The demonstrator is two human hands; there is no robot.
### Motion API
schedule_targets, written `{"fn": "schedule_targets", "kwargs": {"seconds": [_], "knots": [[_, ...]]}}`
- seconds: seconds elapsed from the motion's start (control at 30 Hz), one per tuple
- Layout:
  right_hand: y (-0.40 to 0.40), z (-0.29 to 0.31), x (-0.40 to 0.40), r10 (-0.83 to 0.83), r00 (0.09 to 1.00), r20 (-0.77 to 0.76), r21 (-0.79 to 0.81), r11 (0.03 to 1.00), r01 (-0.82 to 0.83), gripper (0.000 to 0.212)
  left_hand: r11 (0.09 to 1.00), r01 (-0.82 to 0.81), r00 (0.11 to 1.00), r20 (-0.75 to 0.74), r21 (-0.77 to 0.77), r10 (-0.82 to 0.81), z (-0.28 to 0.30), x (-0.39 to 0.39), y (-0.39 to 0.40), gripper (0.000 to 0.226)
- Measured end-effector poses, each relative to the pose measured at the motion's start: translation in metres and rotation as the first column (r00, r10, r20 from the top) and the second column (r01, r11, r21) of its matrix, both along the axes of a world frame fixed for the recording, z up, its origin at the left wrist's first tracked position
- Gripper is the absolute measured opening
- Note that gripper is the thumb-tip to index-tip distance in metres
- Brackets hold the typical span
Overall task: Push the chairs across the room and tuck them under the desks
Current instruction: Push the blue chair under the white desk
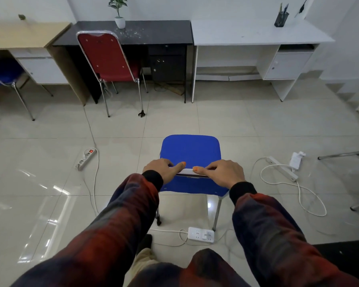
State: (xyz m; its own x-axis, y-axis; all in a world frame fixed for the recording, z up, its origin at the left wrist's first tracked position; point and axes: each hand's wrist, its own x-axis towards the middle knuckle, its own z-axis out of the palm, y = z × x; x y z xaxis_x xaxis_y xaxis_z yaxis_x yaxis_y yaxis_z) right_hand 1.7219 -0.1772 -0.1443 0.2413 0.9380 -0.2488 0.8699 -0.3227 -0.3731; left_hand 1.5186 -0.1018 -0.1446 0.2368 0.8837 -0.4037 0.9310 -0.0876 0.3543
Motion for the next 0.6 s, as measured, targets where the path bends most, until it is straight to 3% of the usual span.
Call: {"fn": "schedule_targets", "kwargs": {"seconds": [0.2, 0.6], "knots": [[0.013, -0.010, 0.010, -0.060, 0.998, 0.032, 0.030, 0.998, 0.059, 0.075, 0.995, -0.072, 0.989, -0.125, 0.070, 0.081, -0.010, 0.015, 0.018, 0.056], [0.066, -0.025, 0.036, -0.156, 0.982, 0.103, -0.008, 0.987, 0.158, 0.063, 0.990, -0.043, 0.999, -0.020, 0.135, 0.046, -0.012, 0.036, 0.057, 0.048]]}}
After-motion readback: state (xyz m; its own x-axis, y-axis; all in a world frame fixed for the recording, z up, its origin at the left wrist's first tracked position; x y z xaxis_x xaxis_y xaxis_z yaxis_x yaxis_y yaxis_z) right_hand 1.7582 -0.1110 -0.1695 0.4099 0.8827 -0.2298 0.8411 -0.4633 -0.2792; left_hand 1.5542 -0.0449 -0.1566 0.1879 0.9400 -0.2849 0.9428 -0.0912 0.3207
